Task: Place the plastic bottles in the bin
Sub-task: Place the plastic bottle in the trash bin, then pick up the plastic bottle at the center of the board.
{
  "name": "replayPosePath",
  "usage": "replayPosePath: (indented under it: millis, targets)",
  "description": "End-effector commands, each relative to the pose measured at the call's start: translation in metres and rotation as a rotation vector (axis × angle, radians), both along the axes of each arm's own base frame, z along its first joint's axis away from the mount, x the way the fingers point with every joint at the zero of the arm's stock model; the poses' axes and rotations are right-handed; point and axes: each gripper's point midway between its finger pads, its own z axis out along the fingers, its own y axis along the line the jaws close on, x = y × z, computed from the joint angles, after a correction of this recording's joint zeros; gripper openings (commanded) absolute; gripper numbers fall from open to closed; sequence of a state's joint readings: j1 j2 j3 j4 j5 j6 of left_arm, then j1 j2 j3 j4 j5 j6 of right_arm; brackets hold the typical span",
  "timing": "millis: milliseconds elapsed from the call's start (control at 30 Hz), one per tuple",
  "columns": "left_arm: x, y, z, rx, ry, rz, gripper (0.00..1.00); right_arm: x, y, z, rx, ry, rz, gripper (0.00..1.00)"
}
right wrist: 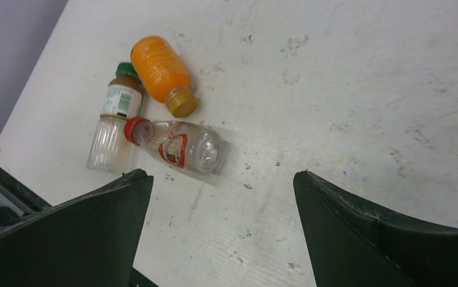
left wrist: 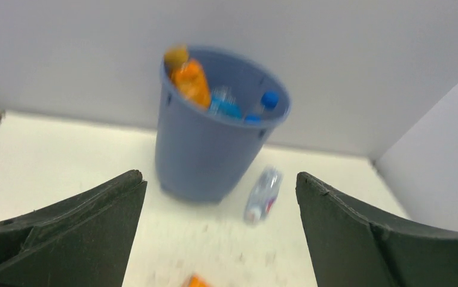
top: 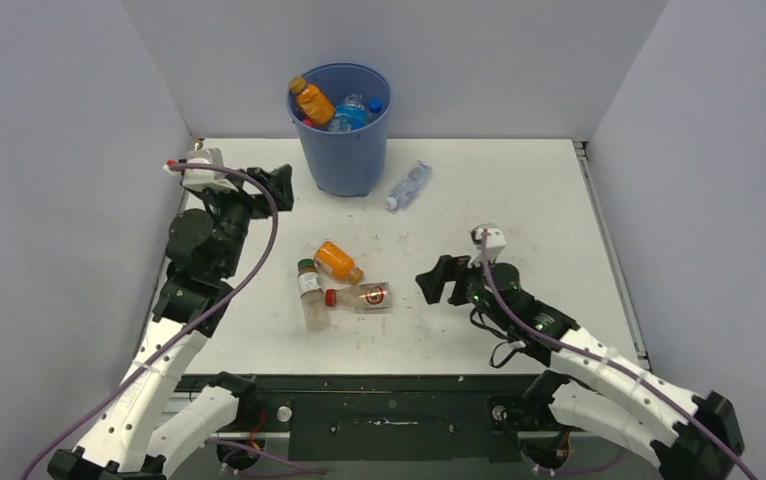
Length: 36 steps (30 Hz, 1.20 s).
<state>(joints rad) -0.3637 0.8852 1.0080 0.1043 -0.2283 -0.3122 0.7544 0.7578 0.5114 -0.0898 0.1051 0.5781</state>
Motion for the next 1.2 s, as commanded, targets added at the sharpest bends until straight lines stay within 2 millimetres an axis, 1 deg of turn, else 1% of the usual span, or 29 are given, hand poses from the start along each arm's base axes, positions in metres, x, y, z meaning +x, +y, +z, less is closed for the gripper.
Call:
replayPosePath:
  millis: [0,33,100,167,233,300,400,500,533,567,667,767,900,933,1000,1167]
  targets:
    - [-0.015,0.006,-0.110,0.021,0.304,0.004,0.96,0.000,0.063,0.009,0.034,-0.014,0.257,0.92]
    - [-0.019,0.007,-0.123,-0.013,0.326,0.006,0.96,0.001,0.071,0.001,0.004,-0.004,0.277,0.93]
    - [-0.024,0.007,-0.142,-0.061,0.343,0.001,0.96,0.003,0.085,-0.013,-0.073,-0.006,0.294,0.94]
    - [-0.028,0.007,-0.158,-0.080,0.353,-0.004,0.96,0.002,0.100,-0.023,-0.161,-0.030,0.310,0.95]
    - [-0.031,0.006,-0.169,-0.096,0.360,-0.009,0.96,0.003,0.114,-0.030,-0.244,-0.058,0.316,0.95]
    - [-0.033,0.006,-0.169,-0.122,0.358,-0.015,0.96,0.009,0.127,-0.030,-0.303,-0.089,0.312,0.96]
    - [-0.037,0.004,-0.167,-0.133,0.348,-0.030,0.96,0.022,0.141,-0.032,-0.346,-0.109,0.307,0.97]
    - [-0.040,0.003,-0.170,-0.157,0.345,-0.036,0.96,0.033,0.158,-0.039,-0.394,-0.125,0.337,0.97]
    - [-0.041,0.002,-0.169,-0.162,0.342,-0.042,0.96,0.037,0.163,-0.045,-0.419,-0.120,0.347,0.97]
    - [-0.041,0.001,-0.169,-0.164,0.340,-0.048,0.96,0.040,0.166,-0.059,-0.465,-0.101,0.360,0.98]
    - [-0.043,-0.001,-0.168,-0.162,0.341,-0.055,0.96,0.043,0.176,-0.077,-0.498,-0.066,0.388,0.98]
    - [-0.045,-0.003,-0.166,-0.154,0.337,-0.062,0.96,0.037,0.178,-0.087,-0.490,-0.041,0.410,0.98]
    - [-0.048,-0.006,-0.162,-0.156,0.323,-0.079,0.96,0.024,0.171,-0.095,-0.470,0.001,0.424,0.98]
    - [-0.049,-0.007,-0.161,-0.157,0.319,-0.084,0.96,0.019,0.169,-0.097,-0.464,0.011,0.429,1.00]
    - [-0.050,-0.008,-0.159,-0.158,0.315,-0.091,0.96,0.009,0.166,-0.099,-0.445,0.032,0.432,0.98]
    - [-0.050,-0.013,-0.159,-0.154,0.318,-0.121,0.96,-0.015,0.165,-0.106,-0.392,0.099,0.445,0.97]
